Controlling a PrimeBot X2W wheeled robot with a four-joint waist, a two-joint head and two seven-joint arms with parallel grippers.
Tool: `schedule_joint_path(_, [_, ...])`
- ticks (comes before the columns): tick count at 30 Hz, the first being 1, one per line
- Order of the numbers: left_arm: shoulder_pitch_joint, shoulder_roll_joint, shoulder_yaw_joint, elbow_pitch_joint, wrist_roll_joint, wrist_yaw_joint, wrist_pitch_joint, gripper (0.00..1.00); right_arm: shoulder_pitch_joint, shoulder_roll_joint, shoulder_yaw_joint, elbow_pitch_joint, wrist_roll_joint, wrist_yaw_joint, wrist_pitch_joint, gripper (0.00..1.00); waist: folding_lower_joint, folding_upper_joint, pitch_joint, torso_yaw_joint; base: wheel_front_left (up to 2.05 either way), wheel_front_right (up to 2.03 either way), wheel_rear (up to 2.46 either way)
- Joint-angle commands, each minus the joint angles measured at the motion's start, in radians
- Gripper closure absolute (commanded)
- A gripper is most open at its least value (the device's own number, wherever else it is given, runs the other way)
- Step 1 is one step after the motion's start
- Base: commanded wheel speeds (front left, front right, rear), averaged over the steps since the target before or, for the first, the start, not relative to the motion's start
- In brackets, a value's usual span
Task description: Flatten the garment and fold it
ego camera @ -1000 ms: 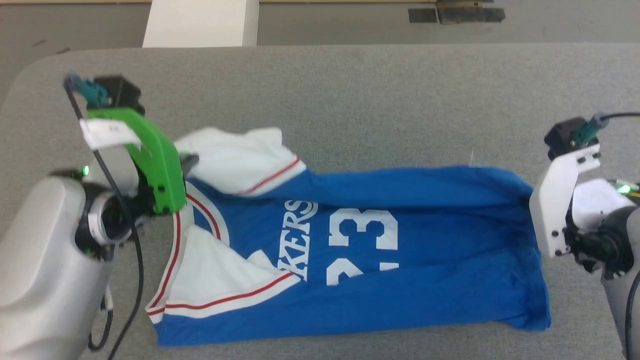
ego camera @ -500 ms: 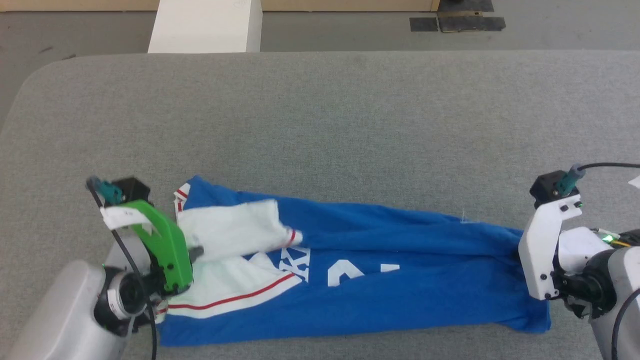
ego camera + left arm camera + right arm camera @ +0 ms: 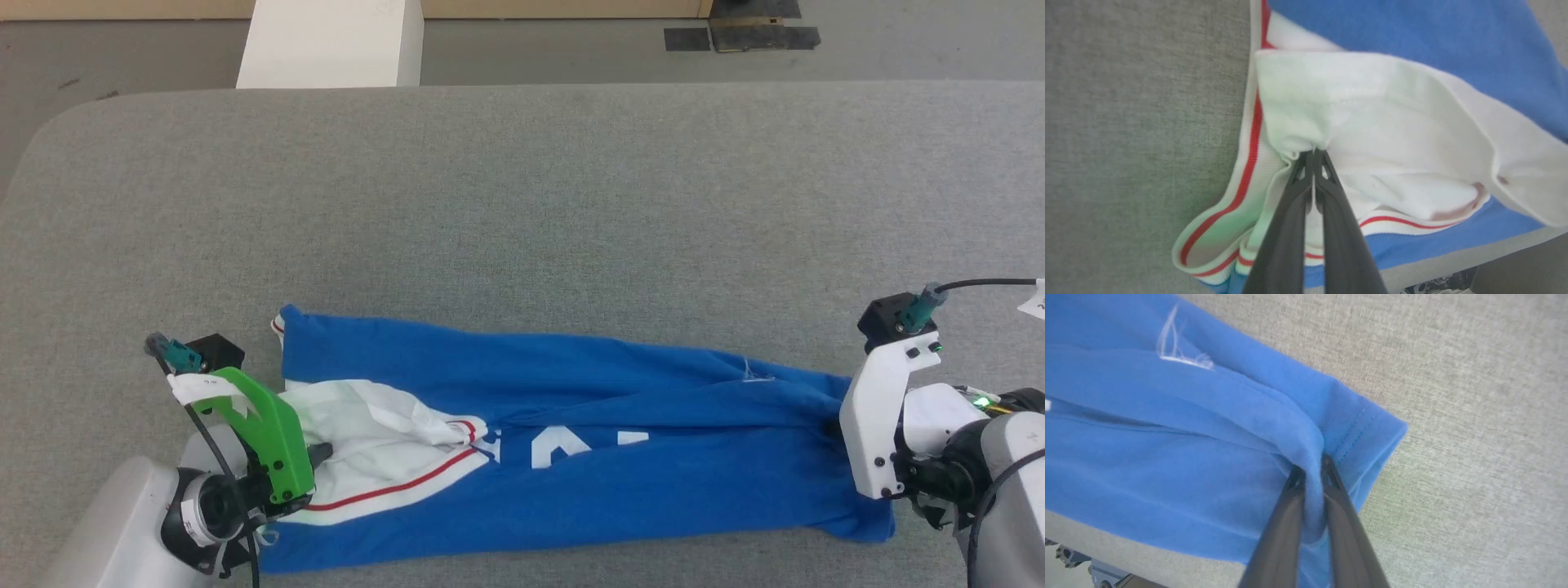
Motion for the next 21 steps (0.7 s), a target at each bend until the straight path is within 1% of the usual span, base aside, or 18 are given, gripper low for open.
schedule_joint_path(1, [0.025, 0.002, -0.003, 0.021, 0.006, 0.009, -0.002, 0.00, 0.013, 0.005, 0.001, 0.013, 0.008, -0.001, -0.010, 0.00, 0.0001, -0.0001, -0.013, -0.001, 0.00, 0.00, 0.00])
schedule_joint_path(5, [0.011, 0.013, 0.008, -0.005, 0.013, 0.008, -0.017, 0.00, 0.009, 0.002, -0.006, -0.003, 0.027, -0.001, -0.044, 0.00, 0.0001, -0.0001, -0.046, 0.000, 0.00, 0.00, 0.00])
schedule_joint_path(9, [-0.011, 0.031, 0.026, -0.049, 0.020, 0.008, -0.034, 0.00, 0.010, -0.001, -0.022, -0.046, 0.047, -0.001, -0.066, 0.00, 0.0001, -0.0001, -0.088, -0.001, 0.00, 0.00, 0.00])
schedule_joint_path(14, [-0.033, 0.042, 0.055, -0.107, 0.030, 0.007, -0.076, 0.00, 0.015, 0.011, -0.074, -0.107, 0.071, -0.001, -0.100, 0.00, 0.0001, -0.0001, -0.136, -0.004, 0.00, 0.00, 0.00])
schedule_joint_path(17, [-0.039, 0.044, 0.087, -0.138, 0.046, -0.010, -0.155, 0.00, 0.023, 0.035, -0.120, -0.145, 0.073, -0.001, -0.136, 0.00, 0.0001, -0.0001, -0.153, -0.008, 0.00, 0.00, 0.00])
schedule_joint_path(20, [-0.042, 0.045, 0.124, -0.154, 0.082, -0.036, -0.281, 0.00, 0.032, 0.049, -0.163, -0.173, 0.066, -0.001, -0.190, 0.00, 0.0001, -0.0001, -0.163, -0.009, 0.00, 0.00, 0.00])
schedule_joint_path(21, [-0.042, 0.044, 0.140, -0.158, 0.101, -0.047, -0.342, 0.00, 0.036, 0.057, -0.181, -0.180, 0.066, -0.001, -0.212, 0.00, 0.0001, -0.0001, -0.167, -0.009, 0.00, 0.00, 0.00])
